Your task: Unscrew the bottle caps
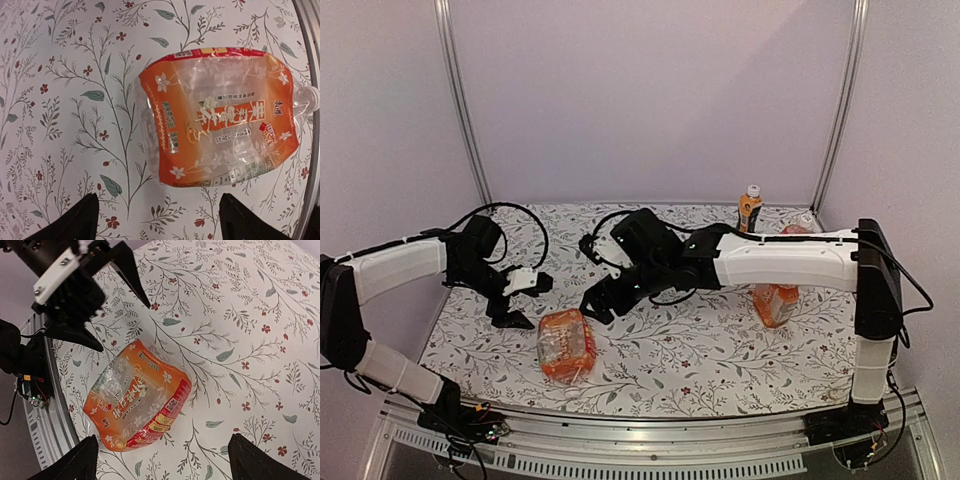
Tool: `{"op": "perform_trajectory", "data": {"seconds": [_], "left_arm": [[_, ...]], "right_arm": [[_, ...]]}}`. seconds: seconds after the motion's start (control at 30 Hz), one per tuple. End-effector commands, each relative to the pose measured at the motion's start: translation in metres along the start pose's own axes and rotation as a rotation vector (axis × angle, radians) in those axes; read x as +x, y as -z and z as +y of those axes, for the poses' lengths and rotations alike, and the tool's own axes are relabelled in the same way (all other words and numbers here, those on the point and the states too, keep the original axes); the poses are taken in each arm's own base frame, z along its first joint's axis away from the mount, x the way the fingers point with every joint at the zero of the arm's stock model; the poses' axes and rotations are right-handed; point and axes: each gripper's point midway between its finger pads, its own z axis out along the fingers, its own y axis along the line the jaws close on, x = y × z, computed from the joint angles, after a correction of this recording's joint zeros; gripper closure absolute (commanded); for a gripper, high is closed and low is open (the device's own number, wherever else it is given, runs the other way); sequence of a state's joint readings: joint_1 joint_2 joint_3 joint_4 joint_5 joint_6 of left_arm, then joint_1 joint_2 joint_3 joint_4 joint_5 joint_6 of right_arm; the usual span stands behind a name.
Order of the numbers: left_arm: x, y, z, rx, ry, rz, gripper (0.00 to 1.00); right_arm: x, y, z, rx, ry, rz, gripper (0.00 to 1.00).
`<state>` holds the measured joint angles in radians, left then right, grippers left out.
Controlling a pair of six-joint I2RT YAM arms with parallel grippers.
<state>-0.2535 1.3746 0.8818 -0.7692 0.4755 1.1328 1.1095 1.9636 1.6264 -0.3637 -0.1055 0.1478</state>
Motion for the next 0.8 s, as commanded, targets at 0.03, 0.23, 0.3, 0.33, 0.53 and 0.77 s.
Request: {"op": "perform_trajectory", "data": {"seconds": [0.03,0.23,0.3,0.33,0.53,0.77], "left_arm": [[0.013,0.006,-0.048,0.087,-0.155,0.059,0.13],[0.009,0.008,-0.065,0.115,-0.099,0.098,0.09],[0.017,0.0,-0.075,0.145,-0.095,0.12,0.11],[0.021,-0.005,-0.08,0.155,-0.098,0.13,0.13],[0.025,-0.03,-0.083,0.137,-0.1,0.123,0.23],[-0.012,-0.048,-0.101,0.201,-0.106,0.079,0.28]], "right_arm": [[0.046,-0.033,-0.02,0.112,-0.384,0.136,0.15],[0.072,-0.062,-0.011,0.088,-0.521,0.252,0.25],[0.071,-0.069,-0.005,0.061,-0.544,0.258,0.28],[0.073,-0.073,-0.004,0.057,-0.554,0.264,0.29],[0.088,-0.091,0.008,0.004,-0.615,0.323,0.38],[0.093,-0.095,0.014,-0.007,-0.619,0.346,0.57]]}}
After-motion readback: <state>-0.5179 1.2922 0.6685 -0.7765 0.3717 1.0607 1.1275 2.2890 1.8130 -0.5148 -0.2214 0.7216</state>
